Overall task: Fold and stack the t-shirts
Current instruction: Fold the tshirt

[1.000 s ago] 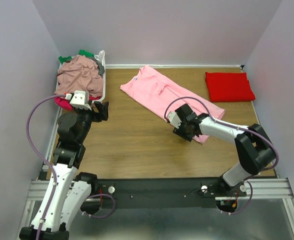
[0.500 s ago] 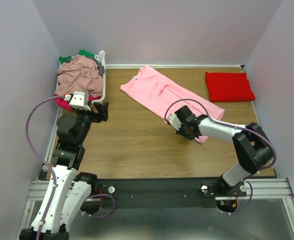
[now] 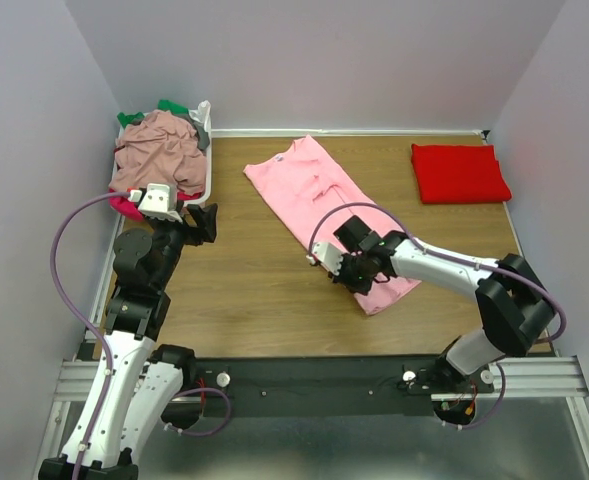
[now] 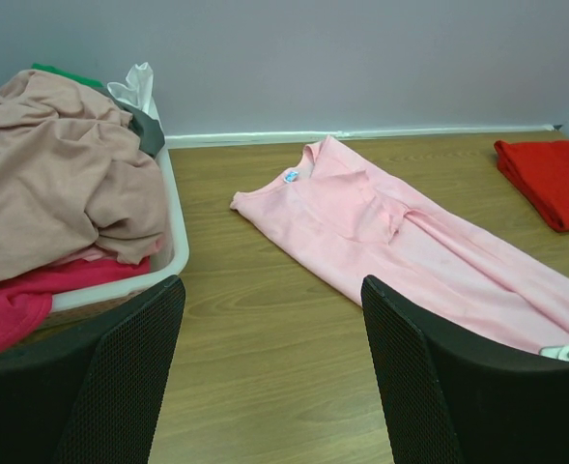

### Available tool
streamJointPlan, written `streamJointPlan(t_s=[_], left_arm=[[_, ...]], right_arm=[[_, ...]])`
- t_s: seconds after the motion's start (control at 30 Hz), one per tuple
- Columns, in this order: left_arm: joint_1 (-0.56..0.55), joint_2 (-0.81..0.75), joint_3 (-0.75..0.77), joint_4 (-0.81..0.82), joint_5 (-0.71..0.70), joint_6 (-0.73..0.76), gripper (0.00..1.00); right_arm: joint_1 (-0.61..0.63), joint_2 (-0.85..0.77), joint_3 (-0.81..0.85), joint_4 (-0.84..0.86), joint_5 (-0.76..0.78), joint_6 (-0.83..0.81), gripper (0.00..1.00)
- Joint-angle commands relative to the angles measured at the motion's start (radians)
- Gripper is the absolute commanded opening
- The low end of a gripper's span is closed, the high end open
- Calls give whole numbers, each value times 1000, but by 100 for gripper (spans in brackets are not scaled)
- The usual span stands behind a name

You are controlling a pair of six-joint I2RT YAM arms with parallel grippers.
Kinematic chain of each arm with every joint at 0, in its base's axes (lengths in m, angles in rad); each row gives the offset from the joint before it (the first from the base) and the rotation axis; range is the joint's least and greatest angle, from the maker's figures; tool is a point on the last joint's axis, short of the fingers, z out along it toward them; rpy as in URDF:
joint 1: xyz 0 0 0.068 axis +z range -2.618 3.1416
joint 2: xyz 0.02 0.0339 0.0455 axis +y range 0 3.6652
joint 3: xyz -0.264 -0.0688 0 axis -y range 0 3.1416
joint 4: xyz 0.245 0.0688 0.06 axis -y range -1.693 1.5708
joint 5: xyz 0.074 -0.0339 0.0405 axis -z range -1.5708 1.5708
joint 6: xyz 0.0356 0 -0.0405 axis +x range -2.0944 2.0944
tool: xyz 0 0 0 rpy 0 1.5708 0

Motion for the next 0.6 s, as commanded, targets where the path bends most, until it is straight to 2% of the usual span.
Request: streamJointPlan(t_s=[0.0, 0.2, 0.23, 0.3, 0.33, 0.37, 0.43, 0.5, 0.53, 0.57], left_arm=[[-4, -9, -11, 26, 12, -2, 82], [-4, -12, -13, 28, 14, -1, 81], [-4, -12, -13, 28, 15, 1, 82], [-5, -12, -13, 31, 21, 1, 82], [-4, -9, -14, 34, 33, 2, 82], [-5, -9, -16, 38, 44, 5, 81], [-5, 2, -20, 51, 84, 8, 82], [-4, 11, -25, 64, 131, 8, 84], [-5, 18, -32, 74, 203, 7, 84], [-4, 34, -36, 77, 239, 4, 84]], right_arm=[[75, 62, 86, -79, -117, 19, 1], [151, 124, 200, -162, -140, 19, 8], [151, 112, 212, -179, -144, 16, 18], [151, 89, 232, -217, -138, -15, 27], [151, 69, 244, -255, -117, -28, 37], [148, 32, 247, -272, -100, -39, 41], [78, -31, 253, -314, -85, -61, 55], [16, -78, 257, -323, -109, -61, 62], [-17, -100, 255, -325, -126, -64, 65], [-83, -150, 247, -325, -161, -68, 74]])
